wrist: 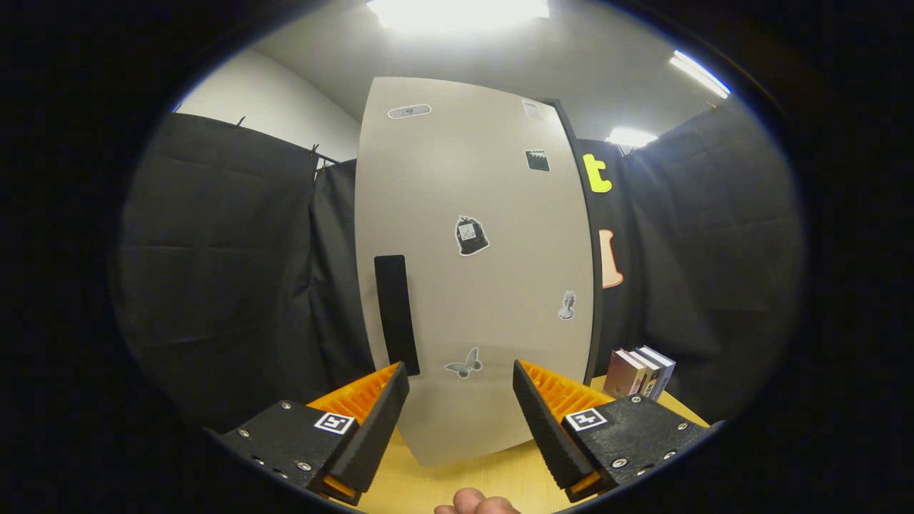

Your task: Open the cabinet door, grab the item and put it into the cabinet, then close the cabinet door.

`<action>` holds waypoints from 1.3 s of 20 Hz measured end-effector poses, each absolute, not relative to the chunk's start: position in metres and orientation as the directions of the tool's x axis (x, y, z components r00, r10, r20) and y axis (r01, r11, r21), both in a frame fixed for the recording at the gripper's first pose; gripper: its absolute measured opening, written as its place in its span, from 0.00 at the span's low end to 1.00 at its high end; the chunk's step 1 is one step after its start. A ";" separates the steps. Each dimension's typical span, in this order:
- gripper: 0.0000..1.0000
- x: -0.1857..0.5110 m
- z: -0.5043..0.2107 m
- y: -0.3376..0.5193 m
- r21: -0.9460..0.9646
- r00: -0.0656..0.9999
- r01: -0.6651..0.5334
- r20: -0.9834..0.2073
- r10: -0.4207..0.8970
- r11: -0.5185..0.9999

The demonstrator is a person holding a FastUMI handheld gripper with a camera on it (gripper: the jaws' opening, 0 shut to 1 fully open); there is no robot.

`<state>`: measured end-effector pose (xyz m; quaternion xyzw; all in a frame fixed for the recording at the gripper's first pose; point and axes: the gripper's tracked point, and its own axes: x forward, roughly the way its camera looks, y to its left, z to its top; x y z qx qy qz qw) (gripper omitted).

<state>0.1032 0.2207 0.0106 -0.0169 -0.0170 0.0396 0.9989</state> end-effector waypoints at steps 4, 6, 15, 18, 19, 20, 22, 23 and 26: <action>0.92 0.108 0.001 0.220 -0.030 1.000 -0.028 0.003 0.028 0.999; 0.93 0.107 -0.001 0.218 -0.032 1.000 -0.009 0.001 0.009 0.999; 0.93 0.103 0.002 0.206 -0.046 0.999 0.040 0.036 -0.039 0.998; 0.93 0.104 0.000 0.204 -0.034 0.999 0.045 0.025 -0.044 0.998; 0.93 0.103 0.001 0.203 -0.028 0.999 0.045 0.026 -0.044 0.999; 0.93 0.103 0.002 0.202 -0.019 0.999 0.044 0.028 -0.044 0.999; 0.93 0.102 0.004 0.203 0.001 0.999 0.042 0.030 -0.042 0.999; 0.93 0.101 0.006 0.202 0.007 0.998 0.046 0.032 -0.046 0.999; 0.93 0.100 0.006 0.199 0.005 0.998 0.060 0.028 -0.060 0.998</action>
